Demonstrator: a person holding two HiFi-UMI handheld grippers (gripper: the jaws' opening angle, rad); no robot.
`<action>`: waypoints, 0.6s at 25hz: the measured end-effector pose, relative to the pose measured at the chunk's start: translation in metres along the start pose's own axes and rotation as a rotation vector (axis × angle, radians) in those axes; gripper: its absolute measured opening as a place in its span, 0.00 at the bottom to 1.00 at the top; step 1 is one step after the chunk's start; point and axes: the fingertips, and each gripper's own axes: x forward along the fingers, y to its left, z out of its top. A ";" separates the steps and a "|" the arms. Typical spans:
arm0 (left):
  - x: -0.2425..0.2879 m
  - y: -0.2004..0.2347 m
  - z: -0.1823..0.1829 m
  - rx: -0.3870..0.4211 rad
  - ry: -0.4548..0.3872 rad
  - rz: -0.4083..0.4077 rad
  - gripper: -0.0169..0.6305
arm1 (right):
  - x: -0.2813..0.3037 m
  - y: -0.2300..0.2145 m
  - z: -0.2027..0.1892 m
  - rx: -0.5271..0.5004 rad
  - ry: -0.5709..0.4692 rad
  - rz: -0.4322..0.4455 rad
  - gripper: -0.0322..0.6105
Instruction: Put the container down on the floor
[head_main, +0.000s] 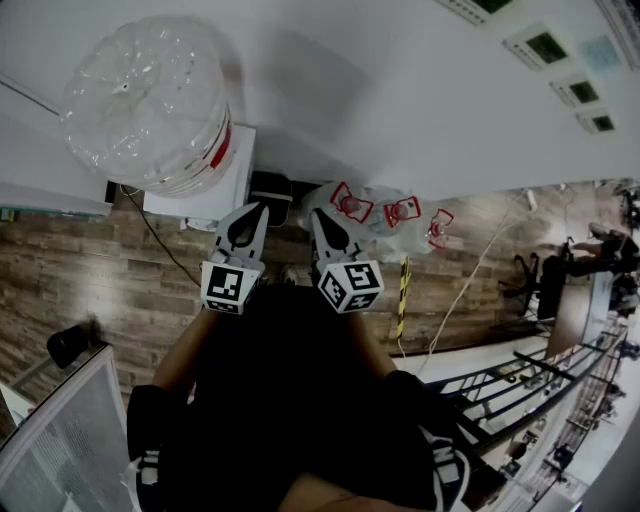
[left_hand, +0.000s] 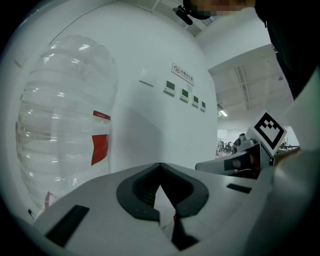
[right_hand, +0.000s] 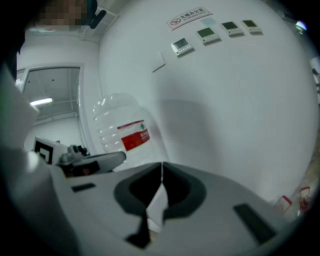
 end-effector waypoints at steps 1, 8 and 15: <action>-0.001 0.000 -0.001 -0.003 0.002 0.002 0.07 | -0.001 0.001 -0.001 -0.005 0.003 -0.003 0.11; -0.010 0.000 -0.006 -0.008 0.008 0.006 0.07 | -0.003 0.007 -0.004 -0.037 0.008 -0.004 0.10; -0.016 -0.003 -0.008 -0.011 0.011 0.008 0.07 | -0.009 0.015 -0.005 -0.050 0.003 0.005 0.10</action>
